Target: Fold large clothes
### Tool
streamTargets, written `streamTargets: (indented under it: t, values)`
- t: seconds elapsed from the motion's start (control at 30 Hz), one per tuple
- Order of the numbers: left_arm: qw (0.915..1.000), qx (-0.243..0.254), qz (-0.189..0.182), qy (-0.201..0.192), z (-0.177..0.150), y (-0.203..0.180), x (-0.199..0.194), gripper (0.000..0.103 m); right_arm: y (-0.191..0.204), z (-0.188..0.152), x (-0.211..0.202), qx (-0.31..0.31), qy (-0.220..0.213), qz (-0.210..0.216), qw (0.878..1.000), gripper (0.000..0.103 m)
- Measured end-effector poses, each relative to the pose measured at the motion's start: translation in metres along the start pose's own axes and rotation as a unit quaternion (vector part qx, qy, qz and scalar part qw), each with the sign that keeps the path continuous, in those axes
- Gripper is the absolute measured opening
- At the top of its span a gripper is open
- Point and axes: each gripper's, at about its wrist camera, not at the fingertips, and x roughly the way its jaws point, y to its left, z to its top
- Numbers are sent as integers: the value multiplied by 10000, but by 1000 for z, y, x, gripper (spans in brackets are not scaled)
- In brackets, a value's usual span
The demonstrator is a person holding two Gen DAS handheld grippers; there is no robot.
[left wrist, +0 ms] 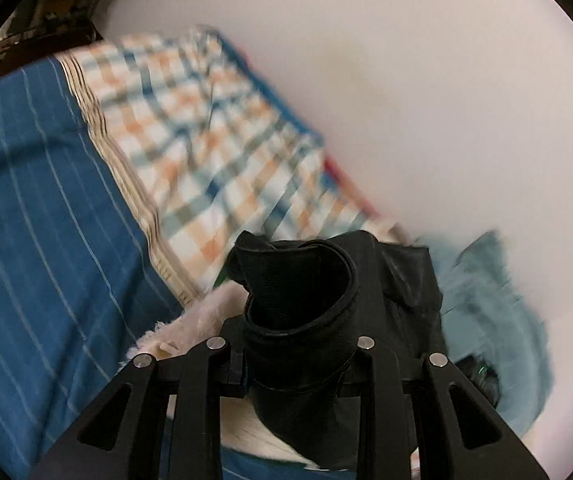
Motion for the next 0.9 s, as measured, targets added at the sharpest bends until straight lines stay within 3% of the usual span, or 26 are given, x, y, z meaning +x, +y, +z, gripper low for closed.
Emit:
streamTargets:
  t: [0.17, 0.33, 0.4, 0.43, 0.47, 0.53, 0.6, 0.67, 0.7, 0.87, 0.9]
  values:
    - [9998, 126, 109, 70, -6, 14, 29, 24, -23, 27, -5, -269, 182, -121, 9994, 45]
    - [9978, 437, 437, 245, -2, 7, 29, 34, 20, 18, -18, -534, 186, -1244, 9906, 66]
    - [9959, 590, 615, 316, -1, 3, 27, 37, 40, 6, -19, -906, 19, -1907, 9774, 72]
    - [9944, 699, 739, 299, 0, 1, 28, 45, 47, -2, -18, -1036, -73, -2180, 9704, 76]
    - [9903, 900, 1030, 255, -1, -5, 25, 53, 55, -6, -15, -1162, -174, -2484, 9615, 79]
    - [9828, 1223, 1367, 210, -2, -8, 24, 97, 74, -25, -11, -1568, -459, -3308, 9295, 87]
    - [9734, 1588, 1645, 140, -4, -16, 16, 100, 87, -41, -12, -1872, -713, -3867, 9002, 88]
    - [9635, 1886, 1900, 98, -6, -23, 10, 100, 97, -67, -15, -2103, -1007, -4561, 8589, 92]
    - [9589, 2018, 1993, 72, -7, -25, 6, 100, 99, -83, -20, -2139, -1128, -4784, 8442, 92]
    - [9292, 2648, 2578, -5, -21, -43, -20, 100, 120, -152, -28, -2074, -1404, -5651, 7861, 93]
    - [9226, 2773, 2681, 41, -27, -48, -30, 100, 123, -168, -30, -1999, -1454, -5731, 7813, 93]
